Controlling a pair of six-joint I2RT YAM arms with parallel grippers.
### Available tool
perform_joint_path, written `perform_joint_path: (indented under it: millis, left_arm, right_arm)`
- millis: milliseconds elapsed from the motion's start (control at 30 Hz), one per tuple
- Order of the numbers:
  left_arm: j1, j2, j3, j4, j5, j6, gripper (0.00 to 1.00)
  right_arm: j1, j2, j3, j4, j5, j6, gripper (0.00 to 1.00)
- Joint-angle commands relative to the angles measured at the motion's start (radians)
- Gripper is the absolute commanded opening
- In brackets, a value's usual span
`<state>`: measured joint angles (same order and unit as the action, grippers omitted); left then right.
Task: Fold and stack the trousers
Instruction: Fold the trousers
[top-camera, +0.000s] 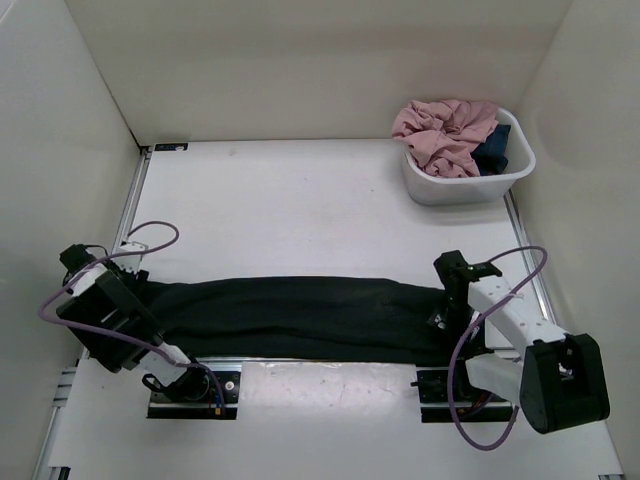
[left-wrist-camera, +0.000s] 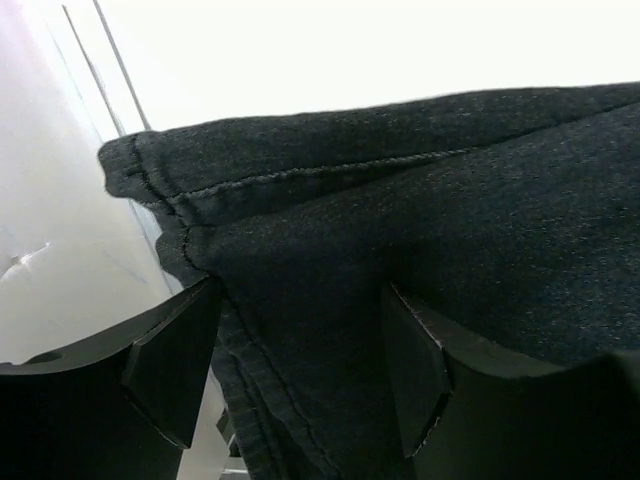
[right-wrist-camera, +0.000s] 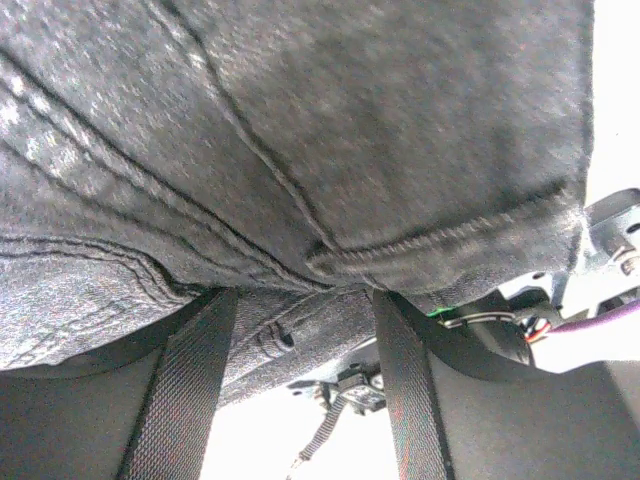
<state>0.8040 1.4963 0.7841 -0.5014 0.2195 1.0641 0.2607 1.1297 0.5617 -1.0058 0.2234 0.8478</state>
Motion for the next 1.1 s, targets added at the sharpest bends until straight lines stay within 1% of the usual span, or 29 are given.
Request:
perform_joint_path:
  millis: [0, 67, 100, 133, 200, 267, 300, 333, 367, 467, 500, 600, 633, 667, 767, 800, 867, 933, 967, 1067]
  left_arm:
    - [-0.020, 0.002, -0.011, 0.020, -0.058, 0.014, 0.75]
    - [-0.038, 0.011, -0.037, 0.040, -0.058, 0.014, 0.74]
    - [-0.063, 0.012, -0.057, 0.055, -0.080, -0.001, 0.71]
    - [-0.075, 0.021, -0.057, 0.072, -0.080, -0.012, 0.63]
    - [-0.107, 0.021, -0.069, 0.118, -0.092, -0.056, 0.55]
    - [-0.126, 0.044, -0.057, 0.139, -0.101, -0.091, 0.48]
    - [-0.135, 0.044, -0.048, 0.149, -0.101, -0.125, 0.47]
    - [-0.150, 0.054, -0.025, 0.149, -0.101, -0.139, 0.47]
    - [-0.150, 0.064, -0.013, 0.149, -0.101, -0.151, 0.47]
    - [-0.177, 0.085, 0.033, 0.170, -0.111, -0.190, 0.47]
    - [-0.187, 0.085, 0.047, 0.170, -0.111, -0.200, 0.47]
    - [-0.209, 0.111, 0.105, 0.170, -0.111, -0.248, 0.49]
    - [-0.209, 0.111, 0.116, 0.170, -0.111, -0.262, 0.51]
    - [-0.233, 0.111, 0.139, 0.170, -0.111, -0.262, 0.52]
    - [-0.261, 0.120, 0.179, 0.161, -0.111, -0.292, 0.53]
    - [-0.261, 0.131, 0.216, 0.146, -0.111, -0.308, 0.57]
    - [-0.270, 0.131, 0.262, 0.094, -0.091, -0.338, 0.58]
    - [-0.270, 0.131, 0.322, 0.055, -0.072, -0.339, 0.58]
    - [-0.270, 0.140, 0.334, 0.026, -0.053, -0.339, 0.59]
    - [-0.281, 0.182, 0.369, -0.040, -0.043, -0.329, 0.59]
  right_arm:
    - [-0.003, -0.044, 0.040, 0.036, 0.065, 0.048, 0.63]
    - [-0.003, 0.001, 0.029, 0.073, 0.065, 0.057, 0.63]
    - [-0.014, 0.062, 0.015, 0.085, 0.054, 0.068, 0.63]
    - [-0.027, 0.096, 0.015, 0.116, 0.054, 0.068, 0.63]
    - [-0.061, 0.174, 0.001, 0.159, 0.054, 0.077, 0.62]
    - [-0.101, 0.200, 0.001, 0.234, 0.079, 0.086, 0.60]
    - [-0.154, 0.209, 0.018, 0.257, 0.088, 0.086, 0.59]
    - [-0.184, 0.226, 0.050, 0.298, 0.088, 0.086, 0.59]
    - [-0.240, 0.237, 0.073, 0.314, 0.097, 0.086, 0.57]
    - [-0.325, 0.318, 0.154, 0.349, 0.097, 0.021, 0.56]
    - [-0.339, 0.378, 0.220, 0.349, 0.097, -0.001, 0.56]
    - [-0.348, 0.467, 0.318, 0.339, 0.135, -0.067, 0.56]
    - [-0.348, 0.481, 0.370, 0.338, 0.136, -0.090, 0.55]
    - [-0.348, 0.490, 0.394, 0.338, 0.151, -0.099, 0.55]
    - [-0.357, 0.515, 0.469, 0.328, 0.151, -0.122, 0.55]
    - [-0.357, 0.528, 0.481, 0.313, 0.151, -0.134, 0.55]
    - [-0.357, 0.539, 0.492, 0.297, 0.140, -0.157, 0.54]
    - [-0.357, 0.539, 0.492, 0.286, 0.113, -0.180, 0.54]
    - [-0.357, 0.530, 0.474, 0.286, 0.097, -0.190, 0.54]
    - [-0.357, 0.478, 0.409, 0.297, 0.065, -0.199, 0.54]
